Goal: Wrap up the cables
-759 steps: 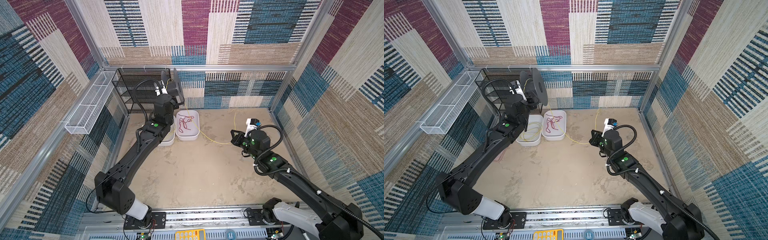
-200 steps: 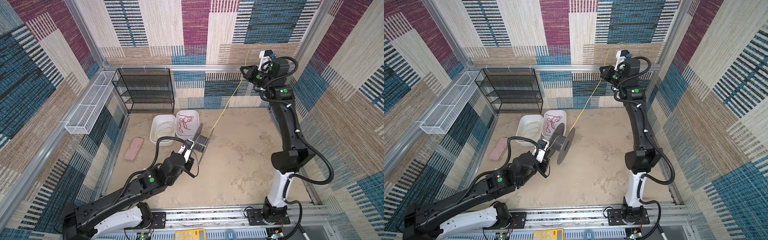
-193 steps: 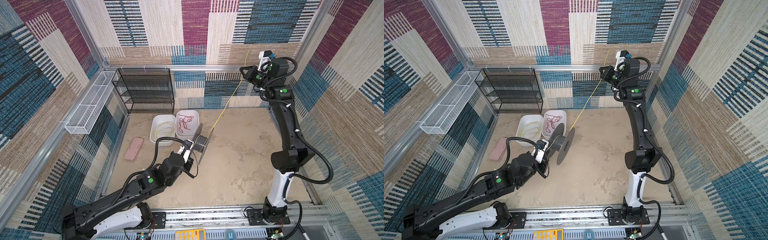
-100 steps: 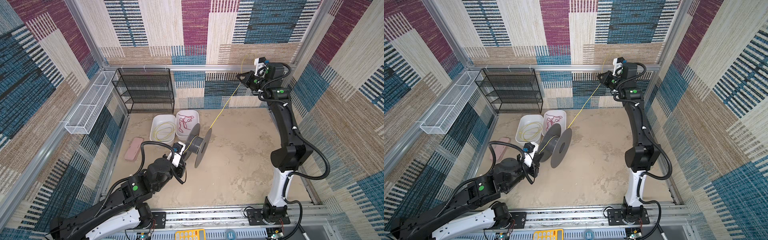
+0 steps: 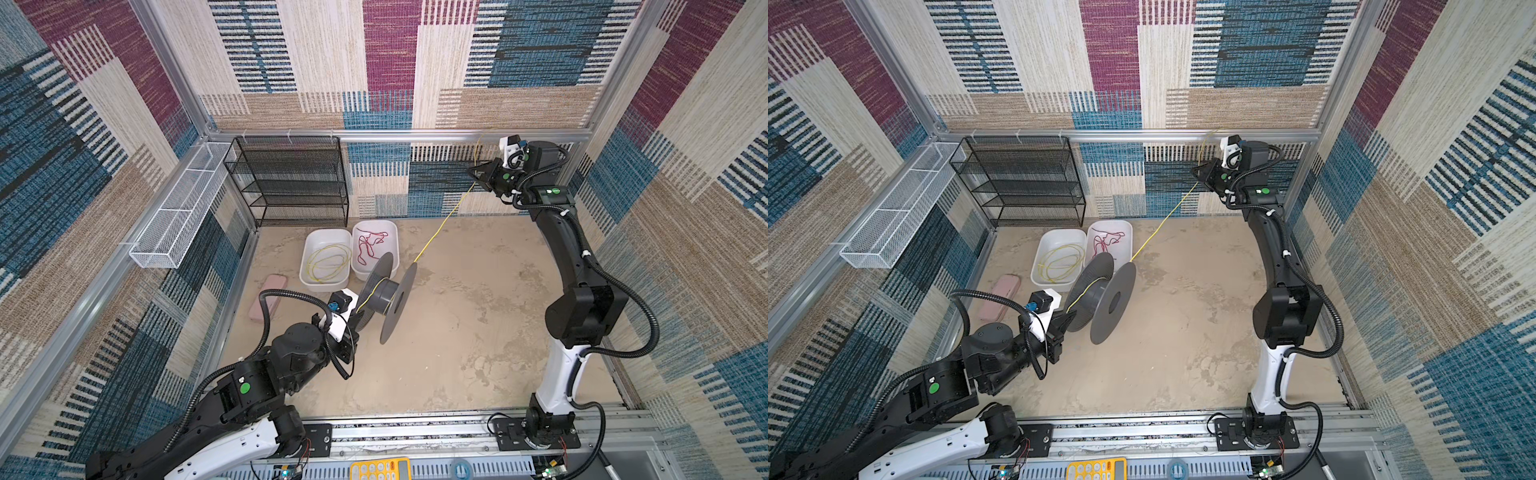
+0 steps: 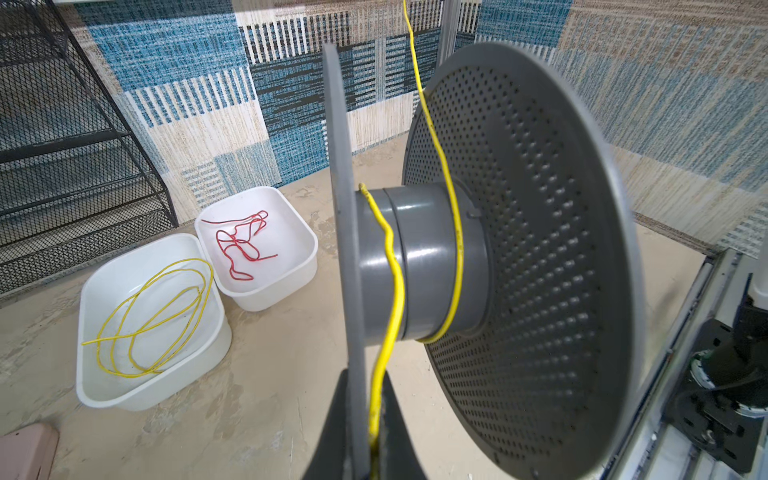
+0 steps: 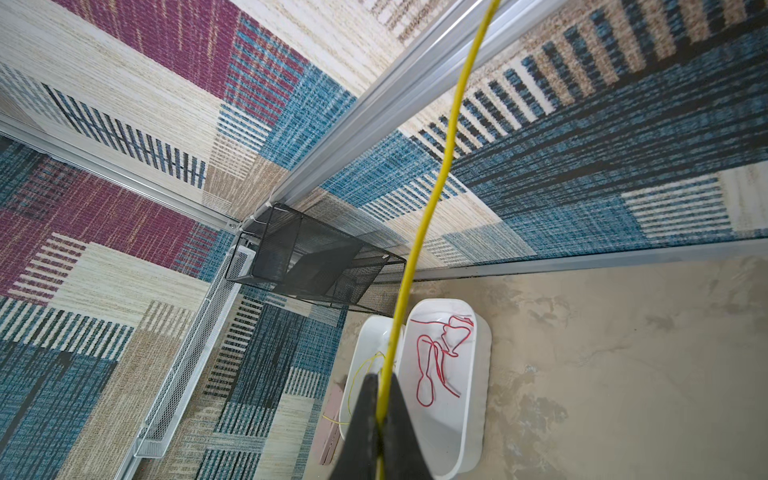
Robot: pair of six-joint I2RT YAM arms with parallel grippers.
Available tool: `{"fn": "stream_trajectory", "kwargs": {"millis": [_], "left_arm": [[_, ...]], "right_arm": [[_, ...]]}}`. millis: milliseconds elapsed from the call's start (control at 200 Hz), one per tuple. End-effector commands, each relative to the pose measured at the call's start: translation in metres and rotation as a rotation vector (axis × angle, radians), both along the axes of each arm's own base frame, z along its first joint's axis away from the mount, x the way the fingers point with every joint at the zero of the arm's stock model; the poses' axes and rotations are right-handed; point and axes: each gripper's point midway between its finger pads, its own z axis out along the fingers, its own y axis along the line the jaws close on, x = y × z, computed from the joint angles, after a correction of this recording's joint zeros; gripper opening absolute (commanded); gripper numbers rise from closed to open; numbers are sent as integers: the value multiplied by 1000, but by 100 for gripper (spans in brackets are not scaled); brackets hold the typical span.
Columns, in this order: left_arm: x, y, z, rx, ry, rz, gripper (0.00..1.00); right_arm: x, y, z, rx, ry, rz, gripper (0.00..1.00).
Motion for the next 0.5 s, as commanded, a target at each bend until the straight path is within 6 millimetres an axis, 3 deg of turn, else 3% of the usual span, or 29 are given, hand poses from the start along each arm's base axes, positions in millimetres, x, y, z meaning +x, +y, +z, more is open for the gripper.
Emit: {"fn": "stream_trajectory", "kwargs": {"millis": [0, 275, 496], "left_arm": [[-15, 4, -19, 102, 47, -72, 0], [-11, 4, 6, 20, 3, -66, 0], [-2, 4, 21, -51, 0, -63, 0]], "right_arm": [[34, -55, 40, -43, -234, -267, 0], [29, -57, -6, -41, -169, -274, 0], [22, -53, -62, -13, -79, -256, 0]]}}
